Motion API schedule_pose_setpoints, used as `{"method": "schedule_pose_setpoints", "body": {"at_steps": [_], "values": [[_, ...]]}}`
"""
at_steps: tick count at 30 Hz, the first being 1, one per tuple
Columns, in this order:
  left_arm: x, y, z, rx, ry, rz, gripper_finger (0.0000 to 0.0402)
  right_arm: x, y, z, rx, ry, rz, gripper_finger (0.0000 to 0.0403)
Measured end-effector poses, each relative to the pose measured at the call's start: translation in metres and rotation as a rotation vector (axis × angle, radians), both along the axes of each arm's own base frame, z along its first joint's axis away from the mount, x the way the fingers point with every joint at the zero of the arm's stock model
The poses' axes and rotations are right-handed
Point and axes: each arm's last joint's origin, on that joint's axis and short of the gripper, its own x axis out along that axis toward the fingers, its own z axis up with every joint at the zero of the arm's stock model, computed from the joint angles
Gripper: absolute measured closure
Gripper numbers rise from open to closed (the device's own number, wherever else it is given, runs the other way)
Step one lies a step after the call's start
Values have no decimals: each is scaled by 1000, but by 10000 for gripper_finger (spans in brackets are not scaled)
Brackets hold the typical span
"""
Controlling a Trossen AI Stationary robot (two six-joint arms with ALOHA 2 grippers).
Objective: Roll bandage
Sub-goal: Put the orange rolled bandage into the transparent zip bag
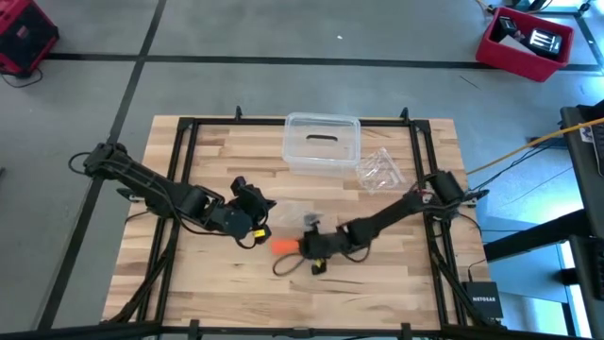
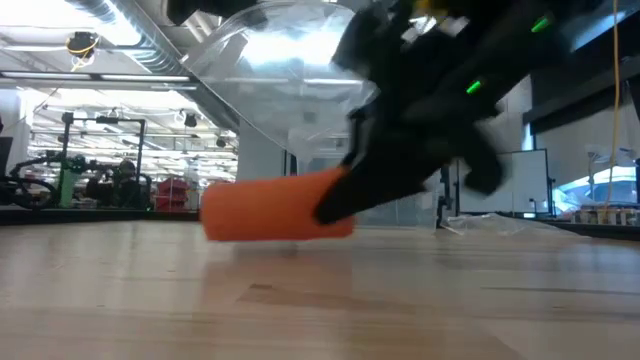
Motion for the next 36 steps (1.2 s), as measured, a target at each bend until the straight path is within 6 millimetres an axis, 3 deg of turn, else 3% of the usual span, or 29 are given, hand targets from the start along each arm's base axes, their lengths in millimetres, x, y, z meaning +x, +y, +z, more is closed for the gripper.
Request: {"method": "schedule_pose_setpoints", "body": {"at_steps": [6,14,23,27,33,36], "values": [[2,-15,-24,-39,-17,2,396,-40,38,22,-60,87,-25,326],[41,-48,-69,-35,-49,-50,399,-105,86,46,-105,106,-43,336],[67,-70,-107,28,-96,-56,400,-144,122,53,-56,34,-9,336],[79,-86,-103,125,-100,-60,401,-155,128,78,-63,-72,-29,333],[100,-119,-70,383,-103,-41,401,-167,120,114,-73,-189,-79,331],[107,-131,-65,502,-67,-35,401,-170,115,128,-78,-283,-140,330]]}}
